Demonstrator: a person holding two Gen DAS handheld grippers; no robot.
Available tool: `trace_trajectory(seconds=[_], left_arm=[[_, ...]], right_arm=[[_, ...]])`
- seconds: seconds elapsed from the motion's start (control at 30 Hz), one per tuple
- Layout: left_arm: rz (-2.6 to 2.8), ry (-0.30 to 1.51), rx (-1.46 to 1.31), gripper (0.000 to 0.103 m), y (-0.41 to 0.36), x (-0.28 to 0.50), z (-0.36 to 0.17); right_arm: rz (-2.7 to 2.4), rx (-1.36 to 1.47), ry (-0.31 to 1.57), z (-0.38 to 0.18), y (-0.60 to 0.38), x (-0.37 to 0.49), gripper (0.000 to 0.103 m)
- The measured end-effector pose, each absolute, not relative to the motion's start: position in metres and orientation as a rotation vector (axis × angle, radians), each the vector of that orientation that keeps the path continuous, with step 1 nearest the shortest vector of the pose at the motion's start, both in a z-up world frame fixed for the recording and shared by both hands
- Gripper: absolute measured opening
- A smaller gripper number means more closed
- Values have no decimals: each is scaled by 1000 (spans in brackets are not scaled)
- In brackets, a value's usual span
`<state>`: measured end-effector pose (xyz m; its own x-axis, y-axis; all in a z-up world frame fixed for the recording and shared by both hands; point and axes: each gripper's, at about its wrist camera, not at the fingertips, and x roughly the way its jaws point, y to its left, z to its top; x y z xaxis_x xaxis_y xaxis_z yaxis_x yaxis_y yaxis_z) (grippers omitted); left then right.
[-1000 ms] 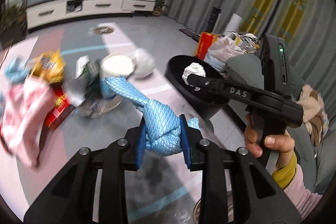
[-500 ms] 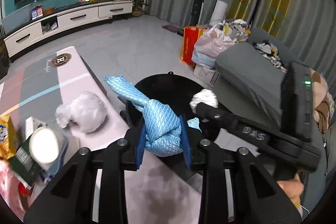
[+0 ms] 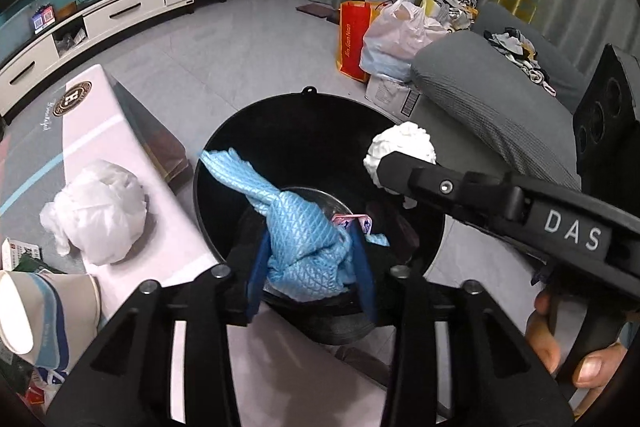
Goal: Collect trash
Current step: 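Carry the cloth and tissue over the black bucket and open both tools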
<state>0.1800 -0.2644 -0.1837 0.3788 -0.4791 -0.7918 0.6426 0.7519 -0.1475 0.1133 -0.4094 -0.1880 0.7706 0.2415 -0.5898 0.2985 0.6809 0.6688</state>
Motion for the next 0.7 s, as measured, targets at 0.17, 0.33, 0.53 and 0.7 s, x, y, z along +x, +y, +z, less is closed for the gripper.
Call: trace_trajectory(seconds=[0.17, 0.33, 0.53, 0.7], left_arm=[[-729, 920, 165, 69, -262, 182, -178], [-735, 877, 167, 75, -250, 167, -169], [-727, 805, 192, 85, -221, 129, -160], [-737, 774, 135, 88, -180, 102, -153]], right_arm=[[-49, 921, 706, -195, -420, 111, 51], [-53, 948, 696, -195, -425, 107, 56], [-8, 929, 723, -193, -411, 112, 57], [43, 834, 754, -185, -384, 121, 63]])
